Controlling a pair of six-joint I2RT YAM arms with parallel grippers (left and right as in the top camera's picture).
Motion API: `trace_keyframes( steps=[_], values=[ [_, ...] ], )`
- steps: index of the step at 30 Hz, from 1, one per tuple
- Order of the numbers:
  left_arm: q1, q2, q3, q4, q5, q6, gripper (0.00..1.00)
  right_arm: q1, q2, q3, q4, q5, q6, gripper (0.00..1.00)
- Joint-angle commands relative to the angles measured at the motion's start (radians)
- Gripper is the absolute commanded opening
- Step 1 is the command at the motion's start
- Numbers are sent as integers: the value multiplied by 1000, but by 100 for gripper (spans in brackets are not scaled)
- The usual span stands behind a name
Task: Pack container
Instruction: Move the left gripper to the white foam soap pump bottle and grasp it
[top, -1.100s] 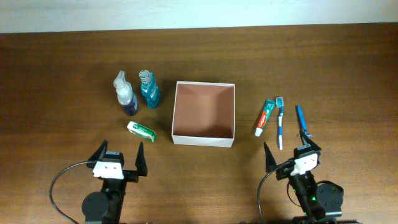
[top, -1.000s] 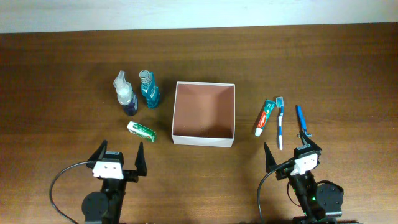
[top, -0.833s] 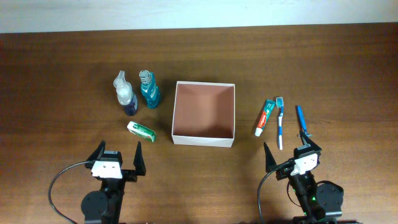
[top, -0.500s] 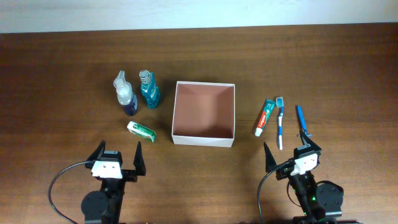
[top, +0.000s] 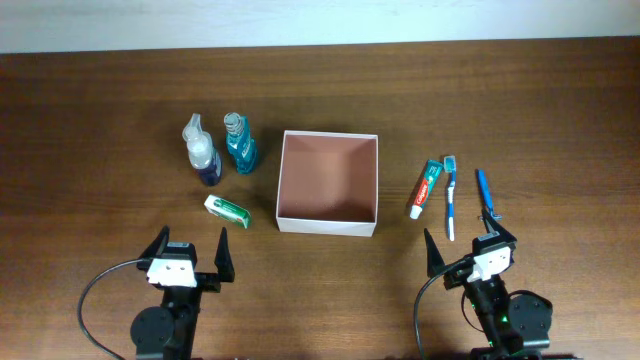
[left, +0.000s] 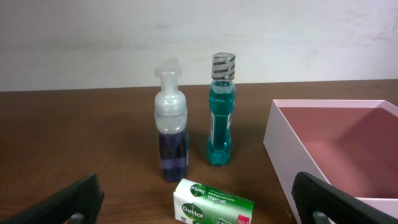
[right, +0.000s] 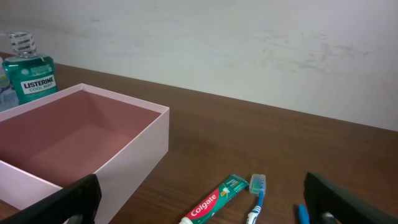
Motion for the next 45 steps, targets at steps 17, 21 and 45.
trace_keyframes(
  steps=[17,21,45],
  values=[
    [5,4,14,20,134,-11,99,10,-11,-7,-3,-9,5,99],
    [5,60,168,0,85,-75,99,10,-11,-7,-3,-9,5,99],
    [91,1555,1513,-818,3,25,99,10,-11,-7,-3,-9,5,99]
  ],
)
